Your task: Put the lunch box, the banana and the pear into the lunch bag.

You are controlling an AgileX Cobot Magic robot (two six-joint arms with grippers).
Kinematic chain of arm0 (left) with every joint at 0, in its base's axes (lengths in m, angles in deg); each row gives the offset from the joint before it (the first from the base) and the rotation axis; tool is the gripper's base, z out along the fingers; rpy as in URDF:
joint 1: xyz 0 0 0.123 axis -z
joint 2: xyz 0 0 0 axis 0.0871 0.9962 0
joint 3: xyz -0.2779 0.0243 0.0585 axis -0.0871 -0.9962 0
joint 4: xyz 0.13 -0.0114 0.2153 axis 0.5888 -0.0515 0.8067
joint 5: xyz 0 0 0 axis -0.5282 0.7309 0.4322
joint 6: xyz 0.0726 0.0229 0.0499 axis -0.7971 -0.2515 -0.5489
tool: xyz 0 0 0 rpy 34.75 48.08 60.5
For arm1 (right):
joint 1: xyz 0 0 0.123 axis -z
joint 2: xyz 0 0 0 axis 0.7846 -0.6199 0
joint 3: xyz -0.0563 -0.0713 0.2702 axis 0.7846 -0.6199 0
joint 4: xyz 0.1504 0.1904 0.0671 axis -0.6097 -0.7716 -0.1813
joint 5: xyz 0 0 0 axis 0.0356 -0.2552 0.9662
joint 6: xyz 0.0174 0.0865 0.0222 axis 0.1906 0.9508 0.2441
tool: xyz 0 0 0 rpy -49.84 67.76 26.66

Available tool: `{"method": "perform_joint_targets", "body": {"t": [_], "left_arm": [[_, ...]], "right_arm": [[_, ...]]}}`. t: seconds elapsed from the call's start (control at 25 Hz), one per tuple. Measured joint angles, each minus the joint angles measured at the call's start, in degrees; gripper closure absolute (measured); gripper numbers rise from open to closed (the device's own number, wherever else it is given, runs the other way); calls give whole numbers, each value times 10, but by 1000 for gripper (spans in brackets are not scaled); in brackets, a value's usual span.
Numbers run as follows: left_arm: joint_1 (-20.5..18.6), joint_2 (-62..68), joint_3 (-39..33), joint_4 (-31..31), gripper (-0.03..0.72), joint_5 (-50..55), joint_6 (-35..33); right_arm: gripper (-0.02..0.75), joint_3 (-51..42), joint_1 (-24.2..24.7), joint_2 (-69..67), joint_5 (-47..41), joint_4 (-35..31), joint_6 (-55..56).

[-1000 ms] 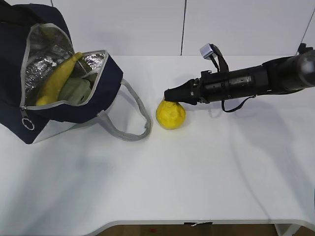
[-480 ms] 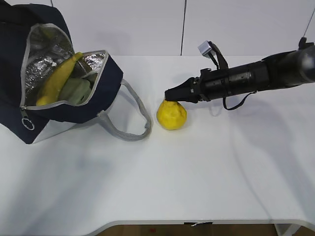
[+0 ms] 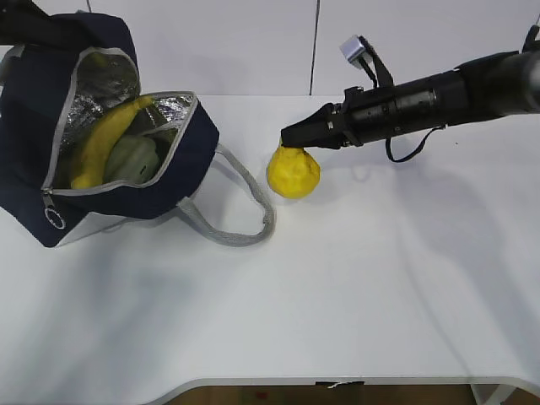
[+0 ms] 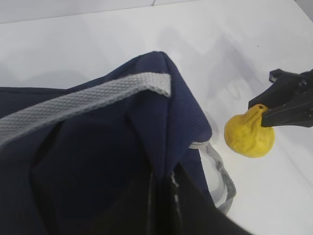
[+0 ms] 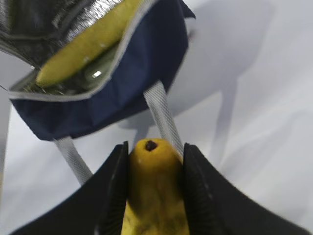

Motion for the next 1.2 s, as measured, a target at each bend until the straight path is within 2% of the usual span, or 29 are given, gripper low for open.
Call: {"method": "perform_joint_targets", "body": {"t": [0.4,0.76,1.2], "left_arm": [[34,0,0,-3,696,-4,2],[93,0,0,-6,696,-20,2],[147,0,0,-45,696,-35,2]], "right_arm": [[475,18,0,49,-25,5,39],[476,18,0,74,-49,6,61],[477,18,-12,92,-55,4,70]]}}
